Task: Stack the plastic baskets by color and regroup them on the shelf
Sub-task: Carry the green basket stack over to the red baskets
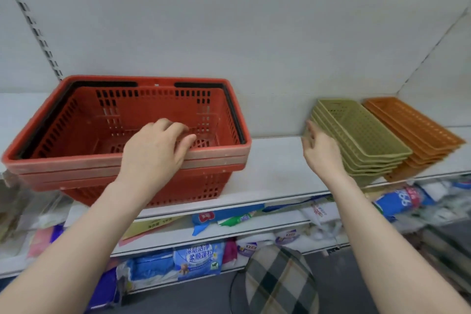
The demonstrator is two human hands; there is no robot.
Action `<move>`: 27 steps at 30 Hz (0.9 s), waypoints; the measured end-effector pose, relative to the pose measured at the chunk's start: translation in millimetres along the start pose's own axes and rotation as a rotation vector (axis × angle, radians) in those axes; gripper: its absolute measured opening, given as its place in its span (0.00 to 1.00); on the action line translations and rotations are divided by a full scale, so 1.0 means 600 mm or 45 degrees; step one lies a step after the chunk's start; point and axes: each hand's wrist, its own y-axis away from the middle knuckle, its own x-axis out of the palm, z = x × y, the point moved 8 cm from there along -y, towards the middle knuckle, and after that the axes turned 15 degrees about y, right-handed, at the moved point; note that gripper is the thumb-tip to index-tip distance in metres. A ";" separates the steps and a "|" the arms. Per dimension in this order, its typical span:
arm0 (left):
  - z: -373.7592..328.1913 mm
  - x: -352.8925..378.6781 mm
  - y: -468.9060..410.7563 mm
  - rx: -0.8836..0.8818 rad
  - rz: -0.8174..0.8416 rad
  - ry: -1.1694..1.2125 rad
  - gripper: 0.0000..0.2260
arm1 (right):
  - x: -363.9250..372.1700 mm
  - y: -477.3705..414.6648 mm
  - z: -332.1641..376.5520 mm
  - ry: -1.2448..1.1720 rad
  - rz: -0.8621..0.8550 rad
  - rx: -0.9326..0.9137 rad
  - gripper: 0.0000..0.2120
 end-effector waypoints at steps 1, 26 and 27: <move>-0.031 0.008 -0.012 0.060 -0.010 0.083 0.14 | -0.013 0.005 -0.044 0.045 -0.039 0.076 0.24; -0.474 0.631 -0.118 -1.239 0.770 1.420 0.17 | 0.061 -0.197 -0.566 -0.579 0.834 0.561 0.32; -0.452 0.619 -0.116 -1.265 0.737 1.402 0.15 | 0.066 -0.186 -0.558 -0.621 0.895 0.587 0.35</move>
